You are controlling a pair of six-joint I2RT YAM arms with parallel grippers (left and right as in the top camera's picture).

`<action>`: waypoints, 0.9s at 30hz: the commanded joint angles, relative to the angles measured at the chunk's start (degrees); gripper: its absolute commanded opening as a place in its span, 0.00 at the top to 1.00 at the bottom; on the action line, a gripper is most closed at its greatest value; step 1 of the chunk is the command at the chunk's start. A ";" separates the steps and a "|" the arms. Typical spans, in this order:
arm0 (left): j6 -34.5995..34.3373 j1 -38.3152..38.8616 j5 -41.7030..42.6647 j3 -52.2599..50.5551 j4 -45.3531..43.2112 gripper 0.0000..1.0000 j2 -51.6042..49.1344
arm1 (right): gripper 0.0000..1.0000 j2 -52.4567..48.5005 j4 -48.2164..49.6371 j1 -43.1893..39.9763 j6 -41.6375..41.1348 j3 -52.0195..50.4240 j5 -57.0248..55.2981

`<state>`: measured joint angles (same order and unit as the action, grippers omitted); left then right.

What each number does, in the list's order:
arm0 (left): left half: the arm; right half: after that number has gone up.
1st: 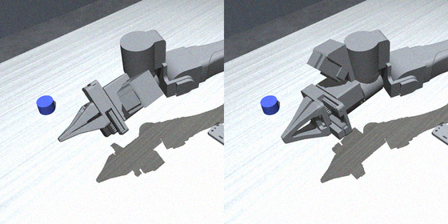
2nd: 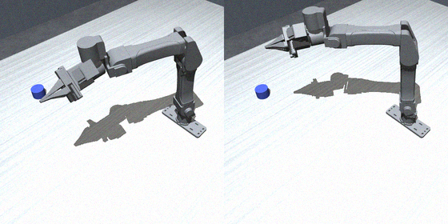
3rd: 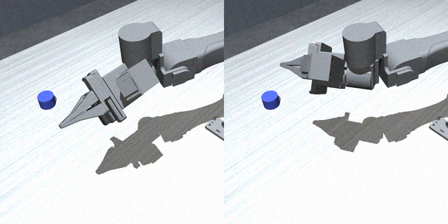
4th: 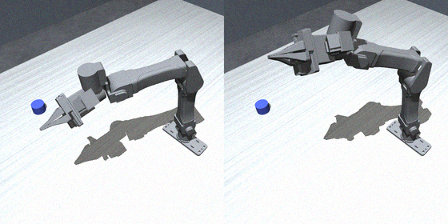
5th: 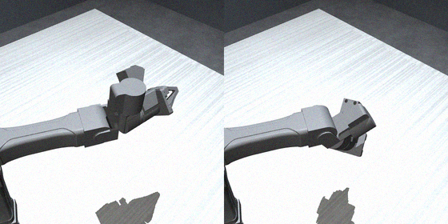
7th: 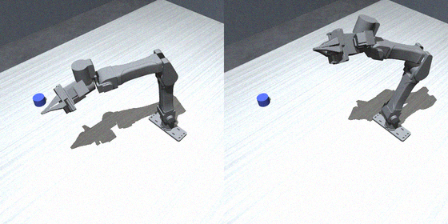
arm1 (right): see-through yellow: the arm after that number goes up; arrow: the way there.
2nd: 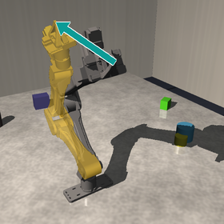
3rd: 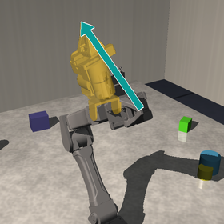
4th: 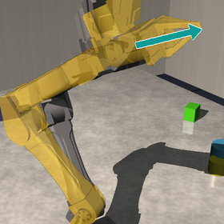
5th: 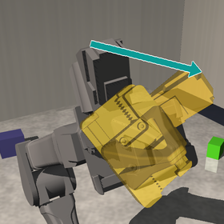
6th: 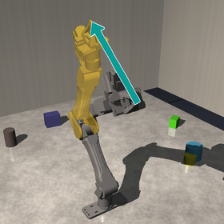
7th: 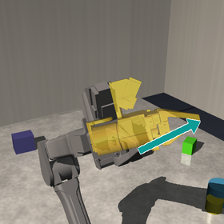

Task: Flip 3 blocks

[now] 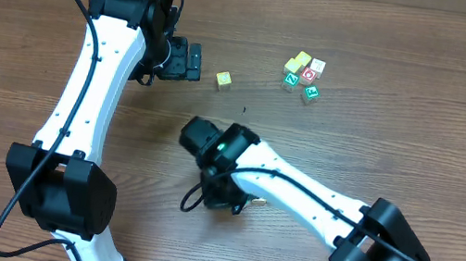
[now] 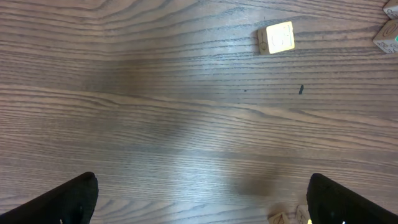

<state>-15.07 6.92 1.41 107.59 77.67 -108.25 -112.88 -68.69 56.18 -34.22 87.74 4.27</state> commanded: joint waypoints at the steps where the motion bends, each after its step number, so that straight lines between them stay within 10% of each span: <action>1: -0.81 0.22 -0.37 0.09 -0.17 0.00 -0.46 | 0.96 1.73 4.57 3.21 0.20 -3.72 0.31; 27: -0.79 0.22 -0.37 0.09 -0.17 0.00 -0.46 | 0.93 1.64 14.69 5.14 -1.99 -11.67 -17.84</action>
<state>-15.07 6.92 1.43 107.59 77.67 -108.25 -112.86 -54.28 61.49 -35.81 76.25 -9.69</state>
